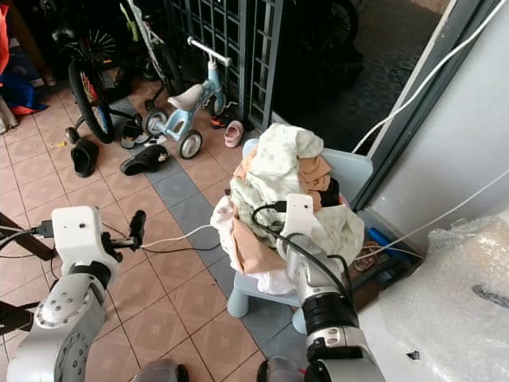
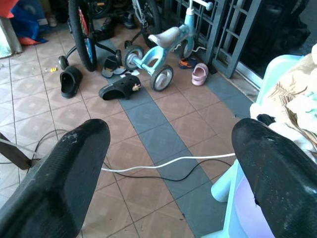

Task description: Clothes washing

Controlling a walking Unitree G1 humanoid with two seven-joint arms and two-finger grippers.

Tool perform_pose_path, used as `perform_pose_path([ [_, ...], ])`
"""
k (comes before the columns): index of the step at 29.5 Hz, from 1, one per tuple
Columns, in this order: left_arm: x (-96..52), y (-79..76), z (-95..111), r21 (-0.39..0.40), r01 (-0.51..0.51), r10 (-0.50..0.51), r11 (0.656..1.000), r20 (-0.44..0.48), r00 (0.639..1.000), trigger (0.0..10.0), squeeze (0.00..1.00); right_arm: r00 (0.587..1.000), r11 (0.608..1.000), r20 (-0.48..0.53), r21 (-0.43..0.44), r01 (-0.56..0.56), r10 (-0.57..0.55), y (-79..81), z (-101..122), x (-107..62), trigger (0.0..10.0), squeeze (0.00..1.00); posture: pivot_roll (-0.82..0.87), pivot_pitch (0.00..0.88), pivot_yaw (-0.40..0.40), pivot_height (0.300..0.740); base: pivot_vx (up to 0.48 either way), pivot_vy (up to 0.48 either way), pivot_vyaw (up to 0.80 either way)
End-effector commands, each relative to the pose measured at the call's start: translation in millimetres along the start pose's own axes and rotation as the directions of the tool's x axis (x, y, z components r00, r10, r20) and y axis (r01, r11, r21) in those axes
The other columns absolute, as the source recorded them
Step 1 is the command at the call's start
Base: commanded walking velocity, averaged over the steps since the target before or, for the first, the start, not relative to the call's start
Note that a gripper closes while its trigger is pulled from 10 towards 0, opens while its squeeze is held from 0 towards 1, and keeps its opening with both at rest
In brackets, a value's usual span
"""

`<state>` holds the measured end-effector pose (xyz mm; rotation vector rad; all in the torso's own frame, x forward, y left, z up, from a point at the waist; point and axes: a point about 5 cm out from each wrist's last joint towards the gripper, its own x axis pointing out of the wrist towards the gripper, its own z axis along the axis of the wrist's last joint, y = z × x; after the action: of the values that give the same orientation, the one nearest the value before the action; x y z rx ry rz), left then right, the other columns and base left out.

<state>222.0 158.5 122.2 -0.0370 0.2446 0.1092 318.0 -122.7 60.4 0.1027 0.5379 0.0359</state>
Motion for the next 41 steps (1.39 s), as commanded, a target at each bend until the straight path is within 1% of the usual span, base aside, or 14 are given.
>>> perform_pose_path([
  [1,2.7,-1.2,-0.1,0.000,-0.007,0.007,1.000,0.005,1.000,10.0,0.00,0.999,1.000,0.032,-0.011,-0.012,0.013,1.5,6.6,-0.7,0.0,0.00,0.09,0.050,-0.041,0.740,0.000,0.000,0.00],
  [5,7.4,-5.9,1.3,-0.028,0.004,-0.003,1.000,0.024,1.000,10.0,0.00,0.995,0.999,0.100,-0.044,-0.015,0.019,-2.8,14.4,-3.1,0.0,0.00,0.08,0.027,-0.045,0.740,0.000,0.000,0.00],
  [11,13.7,-6.1,3.3,-0.032,-0.020,0.022,0.999,0.055,0.998,10.0,0.00,0.957,0.999,0.289,-0.047,0.009,0.005,-15.4,34.5,-18.8,0.0,0.00,0.06,0.000,-0.050,0.740,0.000,0.000,0.00],
  [13,16.7,-8.0,1.5,-0.037,-0.013,0.015,0.999,0.060,0.998,10.0,0.00,0.917,0.999,0.399,-0.039,0.000,0.016,-23.1,42.6,-36.2,0.0,0.00,0.04,0.000,-0.046,0.740,0.000,0.000,0.00],
  [14,16.7,-8.0,1.5,-0.037,-0.013,0.015,0.999,0.060,0.998,10.0,0.00,0.917,0.999,0.399,-0.039,0.000,0.016,-23.1,42.6,-36.2,0.0,0.00,0.04,0.000,-0.046,0.740,0.000,0.000,0.00],
  [16,19.1,-9.7,-0.3,-0.028,-0.008,0.010,1.000,0.059,0.998,10.0,0.00,0.893,1.000,0.449,-0.020,-0.011,0.019,-25.2,45.4,-44.9,0.0,0.00,0.03,0.000,-0.037,0.740,0.000,0.000,0.00],
  [17,22.0,-13.0,1.3,-0.021,0.009,-0.008,1.000,0.072,0.997,10.0,0.00,0.865,1.000,0.502,-0.031,-0.006,0.021,-25.7,51.8,-53.4,0.0,0.00,0.02,0.000,-0.023,0.740,0.000,0.000,0.00],
  [18,22.0,-13.0,1.3,-0.021,0.009,-0.008,1.000,0.072,0.997,10.0,0.00,0.865,1.000,0.502,-0.031,-0.006,0.021,-25.7,51.8,-53.4,0.0,0.00,0.02,0.000,-0.023,0.740,0.000,0.000,0.00],
  [22,29.6,-14.2,6.9,-0.010,0.015,-0.014,1.000,0.098,0.995,10.0,0.00,0.803,0.995,0.595,-0.091,0.027,0.033,-23.6,69.3,-67.6,0.0,0.00,0.00,0.000,-0.010,0.740,0.000,0.000,0.00],
  [23,31.6,-14.2,8.1,-0.002,0.018,-0.017,1.000,0.104,0.994,10.0,0.00,0.798,0.995,0.601,-0.095,0.032,0.032,-23.7,72.2,-69.3,0.0,0.00,0.00,0.000,-0.009,0.740,0.000,0.000,0.00],
  [24,33.1,-14.4,8.6,0.001,0.020,-0.020,1.000,0.108,0.994,10.0,0.00,0.799,0.995,0.601,-0.092,0.036,0.027,-24.2,73.5,-70.0,5.9,0.00,0.00,0.000,-0.008,0.740,0.000,0.000,0.00],
  [25,35.1,-14.9,9.2,0.002,0.023,-0.023,1.000,0.115,0.993,10.0,0.00,0.806,0.997,0.592,-0.068,0.041,0.007,-26.2,74.5,-69.5,10.0,0.00,0.00,0.000,-0.006,0.740,0.000,0.000,-0.76],
  [29,37.1,-15.3,10.5,0.000,0.018,-0.018,1.000,0.133,0.991,10.0,0.00,0.809,0.993,0.588,-0.104,0.055,0.017,-26.2,74.2,-68.3,10.0,0.00,0.00,0.000,-0.008,0.740,0.000,-0.157,-0.74],
  [41,36.1,-11.5,7.5,0.006,0.002,-0.003,1.000,0.137,0.991,10.0,0.00,0.808,0.993,0.589,-0.104,0.054,0.018,-25.6,74.8,-67.5,10.0,0.00,0.01,0.000,-0.015,0.740,0.000,-0.308,-0.71],
])
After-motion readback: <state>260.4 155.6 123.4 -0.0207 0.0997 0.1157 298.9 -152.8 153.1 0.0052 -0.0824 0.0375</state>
